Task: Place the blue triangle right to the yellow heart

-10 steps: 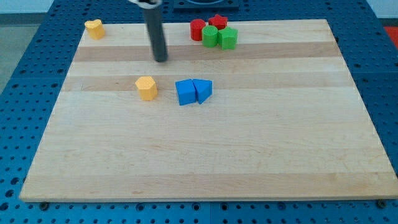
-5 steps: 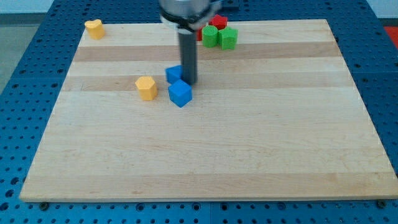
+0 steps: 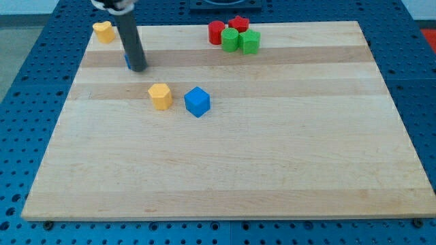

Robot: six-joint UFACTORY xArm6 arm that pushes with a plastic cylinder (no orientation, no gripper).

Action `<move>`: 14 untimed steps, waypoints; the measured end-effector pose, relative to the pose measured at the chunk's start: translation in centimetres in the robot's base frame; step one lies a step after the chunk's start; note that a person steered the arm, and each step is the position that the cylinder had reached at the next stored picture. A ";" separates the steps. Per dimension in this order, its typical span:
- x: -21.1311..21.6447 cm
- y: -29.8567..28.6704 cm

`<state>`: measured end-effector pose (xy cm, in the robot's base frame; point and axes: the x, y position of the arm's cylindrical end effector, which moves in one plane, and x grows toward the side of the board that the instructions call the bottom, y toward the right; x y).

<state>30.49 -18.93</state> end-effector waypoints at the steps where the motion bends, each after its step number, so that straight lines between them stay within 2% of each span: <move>1: -0.1 -0.3; 2: 0.6 -1.3; 4: -5.1 -5.5; 6: -1.4 -4.1; 7: -1.8 -0.9; 10: -9.3 -0.8; 11: -8.5 -0.3; 12: -5.9 3.1; 14: 1.1 15.1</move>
<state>31.55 -3.87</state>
